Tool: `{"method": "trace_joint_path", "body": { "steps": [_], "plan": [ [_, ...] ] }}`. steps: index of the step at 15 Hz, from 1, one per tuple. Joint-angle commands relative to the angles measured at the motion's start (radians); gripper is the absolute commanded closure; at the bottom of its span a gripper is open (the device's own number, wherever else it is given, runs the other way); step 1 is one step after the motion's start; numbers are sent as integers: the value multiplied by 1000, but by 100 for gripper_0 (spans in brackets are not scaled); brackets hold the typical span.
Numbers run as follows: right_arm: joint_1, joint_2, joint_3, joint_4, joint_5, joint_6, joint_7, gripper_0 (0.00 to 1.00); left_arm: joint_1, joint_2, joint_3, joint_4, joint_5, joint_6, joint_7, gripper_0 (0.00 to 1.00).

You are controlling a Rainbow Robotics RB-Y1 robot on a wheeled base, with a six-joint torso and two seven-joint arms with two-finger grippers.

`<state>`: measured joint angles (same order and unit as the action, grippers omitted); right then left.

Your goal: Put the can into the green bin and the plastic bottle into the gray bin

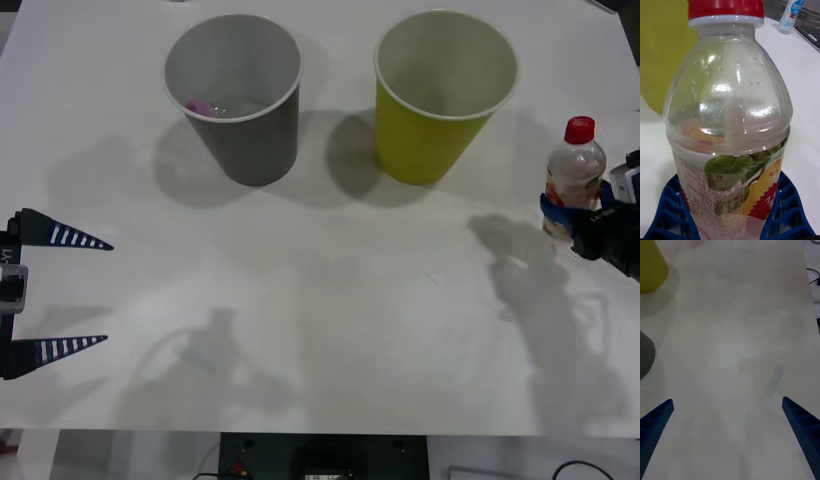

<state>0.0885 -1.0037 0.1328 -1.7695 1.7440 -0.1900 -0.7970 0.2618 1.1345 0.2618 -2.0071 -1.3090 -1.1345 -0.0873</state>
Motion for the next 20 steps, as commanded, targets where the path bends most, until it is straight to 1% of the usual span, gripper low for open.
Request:
{"method": "trace_joint_path", "body": {
  "steps": [1, 3, 4, 7, 8, 9, 10, 13, 16, 18, 20],
  "plan": [
    [97, -3, -133, -119, 5, -163, 7, 100, 0, 0, 0, 0, 0, 0, 0, 0],
    [148, 0, -231, -191, 5, -293, 4, 100, 0, 0, 0, 0, 0, 0, 0, 0],
    [174, 10, -297, -235, -1, -388, 1, 100, 0, 0, 0, 0, 0, 0, 0, 0],
    [180, 51, -455, -295, -81, -649, -13, 100, 0, 0, 0, 0, 0, 0, 0, 0],
    [174, 60, -493, -306, -101, -720, -22, 100, 0, 0, 0, 0, 0, 0, 0, 0],
    [163, 68, -524, -314, -116, -783, -48, 100, 0, 0, 0, 0, 0, 0, 0, 0],
    [137, 76, -558, -331, -121, -859, -105, 100, 0, 0, 0, 0, 0, 0, 0, 0],
    [59, 80, -608, -372, -118, -1003, -274, 100, 0, 0, 0, 0, 0, 0, 0, 0],
    [-61, 80, -610, -386, -104, -1109, -439, 100, 0, 0, 0, 0, 0, 0, 0, 0],
    [-142, 79, -598, -386, -93, -1160, -507, 100, 0, 0, 0, 0, 0, 0, 0, 0],
    [-224, 65, -559, -384, -84, -1174, -522, 100, 0, 0, 0, 0, 0, 0, 0, 0]
  ]
}}
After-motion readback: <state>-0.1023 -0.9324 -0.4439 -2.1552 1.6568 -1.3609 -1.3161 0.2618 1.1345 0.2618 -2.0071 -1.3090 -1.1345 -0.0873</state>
